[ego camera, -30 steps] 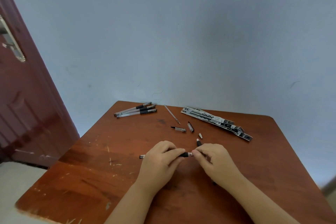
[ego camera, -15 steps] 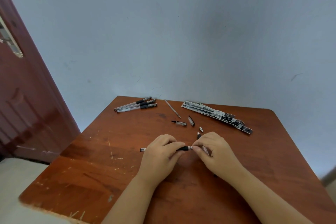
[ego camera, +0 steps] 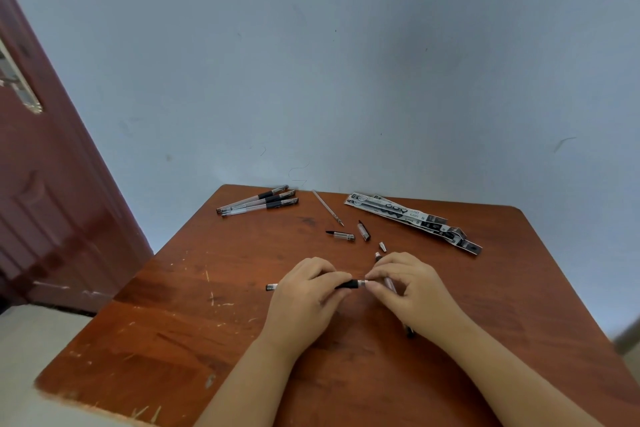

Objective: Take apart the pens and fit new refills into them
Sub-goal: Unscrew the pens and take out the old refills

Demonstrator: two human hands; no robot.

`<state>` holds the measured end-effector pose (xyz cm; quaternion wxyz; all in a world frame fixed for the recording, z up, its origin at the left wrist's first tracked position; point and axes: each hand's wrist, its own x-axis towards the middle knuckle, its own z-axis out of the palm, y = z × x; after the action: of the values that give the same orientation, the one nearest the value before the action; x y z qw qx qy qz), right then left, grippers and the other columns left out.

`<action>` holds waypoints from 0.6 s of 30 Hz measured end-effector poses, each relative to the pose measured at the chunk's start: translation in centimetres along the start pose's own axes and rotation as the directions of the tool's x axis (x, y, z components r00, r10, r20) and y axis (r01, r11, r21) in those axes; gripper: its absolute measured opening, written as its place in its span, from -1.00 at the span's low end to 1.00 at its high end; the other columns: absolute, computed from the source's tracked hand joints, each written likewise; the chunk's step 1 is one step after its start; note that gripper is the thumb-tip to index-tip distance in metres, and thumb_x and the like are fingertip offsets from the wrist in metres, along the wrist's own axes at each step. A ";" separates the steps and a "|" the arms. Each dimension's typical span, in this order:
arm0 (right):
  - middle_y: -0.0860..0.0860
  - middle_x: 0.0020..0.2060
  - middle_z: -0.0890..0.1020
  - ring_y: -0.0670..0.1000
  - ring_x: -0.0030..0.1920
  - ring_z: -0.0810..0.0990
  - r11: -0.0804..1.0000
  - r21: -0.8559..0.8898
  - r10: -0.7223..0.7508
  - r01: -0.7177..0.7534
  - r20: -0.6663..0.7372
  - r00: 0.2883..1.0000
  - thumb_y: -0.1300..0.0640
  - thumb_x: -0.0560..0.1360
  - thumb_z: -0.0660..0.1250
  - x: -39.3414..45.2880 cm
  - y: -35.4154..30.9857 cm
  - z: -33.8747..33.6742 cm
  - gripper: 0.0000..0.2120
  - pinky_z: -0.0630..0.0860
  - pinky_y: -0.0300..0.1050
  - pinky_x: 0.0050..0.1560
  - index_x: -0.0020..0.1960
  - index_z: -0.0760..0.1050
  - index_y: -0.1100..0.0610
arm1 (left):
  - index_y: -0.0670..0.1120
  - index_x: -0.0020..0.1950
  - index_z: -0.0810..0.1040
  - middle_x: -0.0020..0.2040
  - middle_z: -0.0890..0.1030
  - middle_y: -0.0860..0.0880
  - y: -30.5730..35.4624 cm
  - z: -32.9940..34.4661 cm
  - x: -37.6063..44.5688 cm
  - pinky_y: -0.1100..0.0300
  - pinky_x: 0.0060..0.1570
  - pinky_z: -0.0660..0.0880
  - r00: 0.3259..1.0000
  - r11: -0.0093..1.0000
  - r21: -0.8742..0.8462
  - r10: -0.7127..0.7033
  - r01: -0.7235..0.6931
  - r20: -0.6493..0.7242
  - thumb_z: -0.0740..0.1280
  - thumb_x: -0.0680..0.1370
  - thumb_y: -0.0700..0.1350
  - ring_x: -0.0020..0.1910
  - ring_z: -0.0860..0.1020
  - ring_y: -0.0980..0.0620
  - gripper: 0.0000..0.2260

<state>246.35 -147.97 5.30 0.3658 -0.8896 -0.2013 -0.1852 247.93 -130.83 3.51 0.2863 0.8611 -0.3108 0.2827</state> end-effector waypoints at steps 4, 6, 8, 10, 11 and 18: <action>-0.29 -0.19 0.44 -0.30 -0.11 0.44 0.999 0.028 0.017 -0.016 -0.024 1.000 -0.14 0.31 0.26 0.0 -0.2 -0.2 -0.58 0.31 -0.48 -0.05 -0.02 0.60 0.13 | -0.11 -0.13 0.65 -0.29 0.57 -0.01 0.0 0.0 0.0 0.34 -0.20 0.40 1.000 1.000 -0.009 -0.017 0.018 0.004 0.27 0.42 -0.04 -0.23 0.42 0.17 -0.78; -0.31 -0.22 0.45 -0.33 -0.09 0.43 1.000 0.020 0.007 -0.007 -0.007 1.000 -0.18 0.33 0.17 0.0 -0.2 -0.1 -0.56 0.33 -0.49 -0.03 -0.07 0.62 0.11 | -0.10 -0.12 0.65 -0.29 0.56 0.00 0.0 -0.1 0.0 0.35 -0.20 0.40 1.000 1.000 -0.009 -0.021 0.021 0.012 0.27 0.42 -0.03 -0.22 0.42 0.17 -0.78; -0.31 -0.26 0.46 -0.40 -0.05 0.39 1.000 0.006 -0.008 0.008 0.006 1.000 -0.16 0.35 0.14 0.0 0.0 0.0 -0.57 0.29 -0.52 0.03 -0.13 0.64 0.11 | -0.09 -0.13 0.65 -0.29 0.56 0.01 0.0 -0.1 0.0 0.36 -0.19 0.39 0.999 1.000 -0.007 -0.029 0.029 0.020 0.26 0.42 -0.02 -0.22 0.42 0.17 -0.78; -0.37 -0.27 0.42 -0.41 -0.05 0.38 1.000 -0.012 -0.008 0.008 0.015 1.000 -0.14 0.34 0.15 -0.1 0.2 -0.2 -0.58 0.36 -0.47 -0.05 -0.15 0.64 0.11 | -0.08 -0.13 0.65 -0.29 0.56 0.02 -0.1 -0.1 0.0 0.36 -0.19 0.38 0.998 0.999 -0.006 -0.052 0.052 0.018 0.25 0.41 -0.01 -0.22 0.42 0.17 -0.77; -0.38 -0.26 0.41 -0.38 -0.05 0.39 1.000 -0.024 -0.015 0.016 0.009 1.000 -0.13 0.34 0.17 -0.1 0.3 -0.3 -0.61 0.35 -0.45 -0.11 -0.16 0.64 0.11 | -0.08 -0.14 0.65 -0.29 0.56 0.02 -0.1 -0.2 0.0 0.37 -0.18 0.37 0.997 0.997 -0.007 -0.073 0.073 0.013 0.25 0.40 -0.01 -0.22 0.42 0.16 -0.76; -0.18 -0.34 0.44 -0.19 -0.20 0.39 0.974 -0.147 0.150 -0.174 -0.157 0.976 0.24 0.36 0.40 1.5 1.2 -1.2 -0.88 0.28 -0.44 -0.21 -0.10 0.62 0.15 | -0.12 -0.12 0.66 -0.26 0.55 0.03 -0.9 -0.7 0.2 0.41 -0.29 0.36 0.952 0.952 -0.074 -0.300 0.296 -0.057 0.44 0.35 -0.20 -0.28 0.48 0.11 -0.88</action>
<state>247.98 -149.32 6.10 0.3208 -0.9137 -0.0853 -0.2343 248.48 -129.81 3.84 0.3636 0.8784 -0.1765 0.2551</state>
